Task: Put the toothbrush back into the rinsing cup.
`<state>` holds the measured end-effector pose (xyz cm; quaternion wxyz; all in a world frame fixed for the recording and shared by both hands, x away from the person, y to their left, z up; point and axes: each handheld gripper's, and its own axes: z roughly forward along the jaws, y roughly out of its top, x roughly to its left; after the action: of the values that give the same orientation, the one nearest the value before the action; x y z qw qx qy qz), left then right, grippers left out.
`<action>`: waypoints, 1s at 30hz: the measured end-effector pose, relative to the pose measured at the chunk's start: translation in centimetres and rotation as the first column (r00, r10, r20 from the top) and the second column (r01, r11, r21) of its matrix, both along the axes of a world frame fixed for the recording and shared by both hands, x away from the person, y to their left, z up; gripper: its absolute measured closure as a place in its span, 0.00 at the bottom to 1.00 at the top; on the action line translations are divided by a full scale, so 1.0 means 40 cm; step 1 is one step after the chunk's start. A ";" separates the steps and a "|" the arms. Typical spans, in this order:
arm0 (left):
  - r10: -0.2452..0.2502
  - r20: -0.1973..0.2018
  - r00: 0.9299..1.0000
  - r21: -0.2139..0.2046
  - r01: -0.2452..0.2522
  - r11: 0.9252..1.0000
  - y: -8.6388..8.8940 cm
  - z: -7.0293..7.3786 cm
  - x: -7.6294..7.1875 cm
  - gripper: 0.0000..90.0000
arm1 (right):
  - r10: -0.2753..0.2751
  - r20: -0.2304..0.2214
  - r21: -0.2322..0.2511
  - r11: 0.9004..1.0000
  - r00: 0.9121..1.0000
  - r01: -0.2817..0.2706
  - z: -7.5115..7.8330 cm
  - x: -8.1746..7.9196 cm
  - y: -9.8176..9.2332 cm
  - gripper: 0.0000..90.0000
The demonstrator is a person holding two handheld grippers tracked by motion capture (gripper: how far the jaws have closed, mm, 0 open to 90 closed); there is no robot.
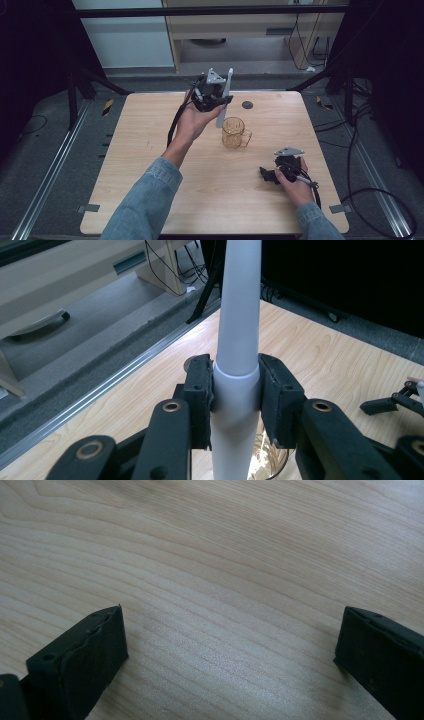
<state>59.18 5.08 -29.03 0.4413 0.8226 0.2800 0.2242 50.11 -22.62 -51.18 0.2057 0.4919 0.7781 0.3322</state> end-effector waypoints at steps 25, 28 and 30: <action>-0.020 0.000 1.000 -0.048 0.020 0.999 -0.038 -0.037 0.012 0.75 | 0.000 -0.001 0.000 1.000 1.000 0.000 0.000 0.000 0.000 0.00; -0.028 -0.005 1.000 -0.045 0.028 0.999 -0.046 -0.047 0.016 0.75 | 0.001 0.002 -0.003 1.000 1.000 -0.001 0.000 0.000 0.000 0.00; -0.031 -0.010 0.999 -0.044 0.031 0.999 -0.052 -0.055 0.019 0.75 | 0.000 0.002 -0.002 1.000 1.000 0.000 0.000 0.000 0.000 0.00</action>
<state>59.95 3.00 -31.23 0.4612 0.8180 0.2745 0.2067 50.11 -22.63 -51.18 0.2069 0.4912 0.7783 0.3319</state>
